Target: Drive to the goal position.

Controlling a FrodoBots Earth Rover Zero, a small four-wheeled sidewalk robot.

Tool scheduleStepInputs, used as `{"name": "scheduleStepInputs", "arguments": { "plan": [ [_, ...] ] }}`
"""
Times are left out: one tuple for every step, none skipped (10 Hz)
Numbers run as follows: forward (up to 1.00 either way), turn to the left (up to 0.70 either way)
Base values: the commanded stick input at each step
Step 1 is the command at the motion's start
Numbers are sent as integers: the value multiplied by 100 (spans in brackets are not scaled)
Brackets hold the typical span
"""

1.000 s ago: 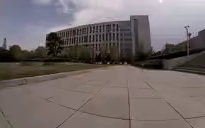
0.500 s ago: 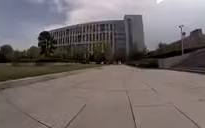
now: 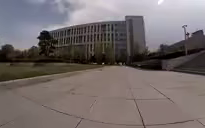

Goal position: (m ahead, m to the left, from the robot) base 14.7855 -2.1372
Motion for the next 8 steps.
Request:
{"name": "scheduleStepInputs", "arguments": {
  "plan": [
    [100, 0],
    [100, -27],
    [100, -27],
    [100, -27],
    [100, -27],
    [100, -27],
    [100, -27],
    [100, -5]
  ]
}}
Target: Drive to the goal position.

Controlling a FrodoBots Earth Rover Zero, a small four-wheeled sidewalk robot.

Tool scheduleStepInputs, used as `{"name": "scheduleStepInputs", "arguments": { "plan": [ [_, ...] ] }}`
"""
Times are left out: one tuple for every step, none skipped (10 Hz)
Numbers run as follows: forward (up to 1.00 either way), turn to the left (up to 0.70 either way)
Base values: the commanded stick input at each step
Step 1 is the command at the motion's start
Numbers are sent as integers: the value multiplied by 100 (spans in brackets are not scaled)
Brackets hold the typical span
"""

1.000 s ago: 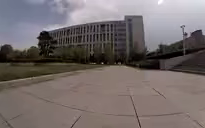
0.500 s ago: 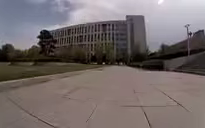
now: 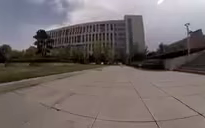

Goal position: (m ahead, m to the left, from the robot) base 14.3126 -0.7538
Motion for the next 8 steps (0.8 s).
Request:
{"name": "scheduleStepInputs", "arguments": {
  "plan": [
    [100, 0],
    [100, 0],
    [100, 0],
    [100, 0],
    [100, 0],
    [100, -10],
    [100, -26],
    [100, -27]
  ]
}}
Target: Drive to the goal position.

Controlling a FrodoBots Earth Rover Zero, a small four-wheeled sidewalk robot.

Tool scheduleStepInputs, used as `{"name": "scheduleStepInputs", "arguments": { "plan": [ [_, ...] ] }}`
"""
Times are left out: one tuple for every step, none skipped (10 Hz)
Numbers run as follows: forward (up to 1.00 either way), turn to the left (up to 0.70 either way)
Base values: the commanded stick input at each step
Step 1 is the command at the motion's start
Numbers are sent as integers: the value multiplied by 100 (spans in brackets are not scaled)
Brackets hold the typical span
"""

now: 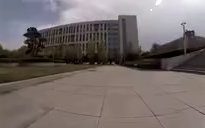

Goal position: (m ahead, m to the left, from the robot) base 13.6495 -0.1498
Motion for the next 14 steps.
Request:
{"name": "scheduleStepInputs", "arguments": {
  "plan": [
    [100, -27],
    [100, -27],
    [100, -27],
    [100, -27],
    [100, -27],
    [100, -27],
    [100, -27],
    [100, -27],
    [100, -27],
    [100, -27],
    [100, -27],
    [100, -27],
    [100, -27],
    [100, -27]
  ]
}}
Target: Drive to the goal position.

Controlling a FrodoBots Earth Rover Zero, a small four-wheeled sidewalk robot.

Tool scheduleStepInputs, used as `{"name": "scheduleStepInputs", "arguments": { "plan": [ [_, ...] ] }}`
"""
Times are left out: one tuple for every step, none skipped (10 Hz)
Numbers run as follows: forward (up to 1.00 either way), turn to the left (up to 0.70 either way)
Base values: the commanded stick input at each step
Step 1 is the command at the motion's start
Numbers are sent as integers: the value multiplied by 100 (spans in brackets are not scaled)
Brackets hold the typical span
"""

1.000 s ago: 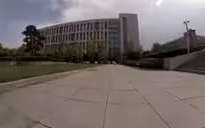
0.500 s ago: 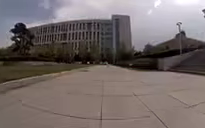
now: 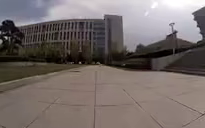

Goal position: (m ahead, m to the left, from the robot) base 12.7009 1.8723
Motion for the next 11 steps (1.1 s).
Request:
{"name": "scheduleStepInputs", "arguments": {
  "plan": [
    [100, -27],
    [100, -1],
    [100, 0],
    [100, 0],
    [100, 0],
    [100, 0],
    [100, 0],
    [100, 0],
    [100, 0],
    [100, 0],
    [100, 0]
  ]
}}
